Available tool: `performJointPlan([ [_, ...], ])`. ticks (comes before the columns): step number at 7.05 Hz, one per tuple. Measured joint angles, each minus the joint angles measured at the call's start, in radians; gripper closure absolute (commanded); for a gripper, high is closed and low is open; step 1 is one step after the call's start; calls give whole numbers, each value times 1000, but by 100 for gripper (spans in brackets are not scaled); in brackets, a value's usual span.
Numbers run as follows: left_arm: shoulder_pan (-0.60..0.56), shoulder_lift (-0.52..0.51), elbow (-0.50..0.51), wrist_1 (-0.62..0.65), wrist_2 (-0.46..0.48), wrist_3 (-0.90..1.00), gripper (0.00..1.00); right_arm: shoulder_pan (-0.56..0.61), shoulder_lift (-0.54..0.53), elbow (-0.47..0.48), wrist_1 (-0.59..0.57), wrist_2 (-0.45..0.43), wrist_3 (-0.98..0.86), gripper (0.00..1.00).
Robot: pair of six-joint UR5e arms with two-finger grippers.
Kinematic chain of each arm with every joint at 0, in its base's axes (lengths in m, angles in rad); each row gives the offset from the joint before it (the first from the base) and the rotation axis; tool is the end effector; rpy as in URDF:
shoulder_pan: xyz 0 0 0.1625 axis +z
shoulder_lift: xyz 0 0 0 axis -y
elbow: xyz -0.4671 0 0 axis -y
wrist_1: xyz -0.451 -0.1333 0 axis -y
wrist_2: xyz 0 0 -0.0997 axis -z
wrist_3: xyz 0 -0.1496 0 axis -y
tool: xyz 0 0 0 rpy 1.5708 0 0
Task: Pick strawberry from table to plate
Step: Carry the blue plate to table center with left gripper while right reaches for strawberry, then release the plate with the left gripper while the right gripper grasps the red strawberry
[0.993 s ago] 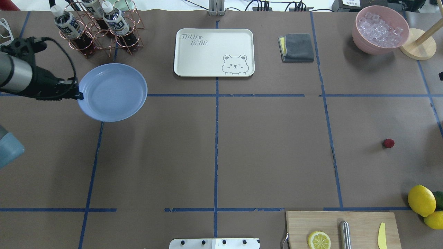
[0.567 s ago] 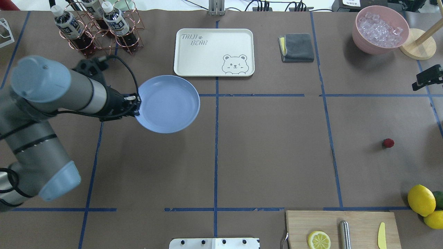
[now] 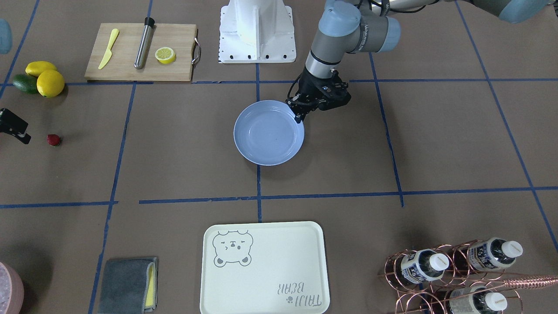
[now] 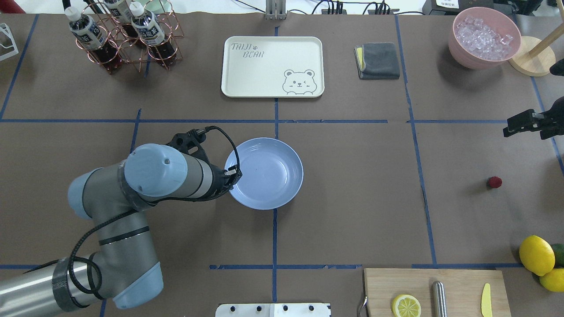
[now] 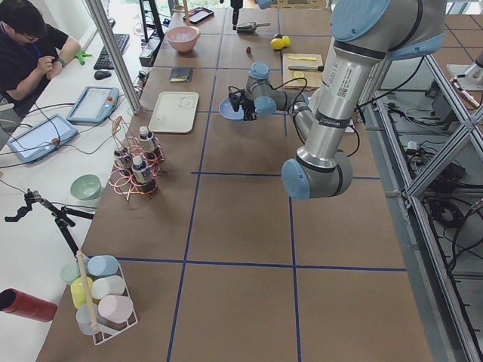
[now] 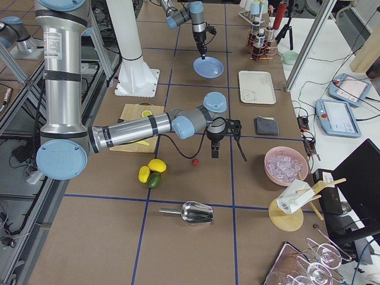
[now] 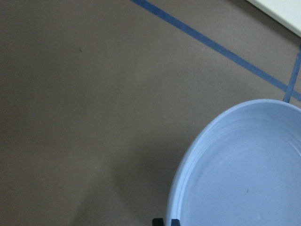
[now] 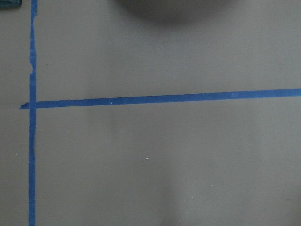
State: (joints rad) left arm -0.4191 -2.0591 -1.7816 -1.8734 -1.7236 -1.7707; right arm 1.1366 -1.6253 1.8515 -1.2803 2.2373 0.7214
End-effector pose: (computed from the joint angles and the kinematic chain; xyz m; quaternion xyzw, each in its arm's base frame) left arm 0.6334 -0.4032 0.2805 -0.0142 0.4832 -0.2315 0.8442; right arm -0.1981 -0.5242 0.5807 0.0295 -0.3968 0.0480 0.9162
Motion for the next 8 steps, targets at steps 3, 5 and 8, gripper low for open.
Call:
performJointPlan([
  [3, 22, -12, 10, -4, 9, 12, 0, -24, -2, 9, 1, -1, 42, 0],
  [5, -8, -4, -39, 4, 1, 50, 0, -40, -11, 9, 4, -5, 45, 0],
  [8, -114, 5, -82, 9, -58, 111, 0, -110, -48, 3, 22, -58, 47, 0],
])
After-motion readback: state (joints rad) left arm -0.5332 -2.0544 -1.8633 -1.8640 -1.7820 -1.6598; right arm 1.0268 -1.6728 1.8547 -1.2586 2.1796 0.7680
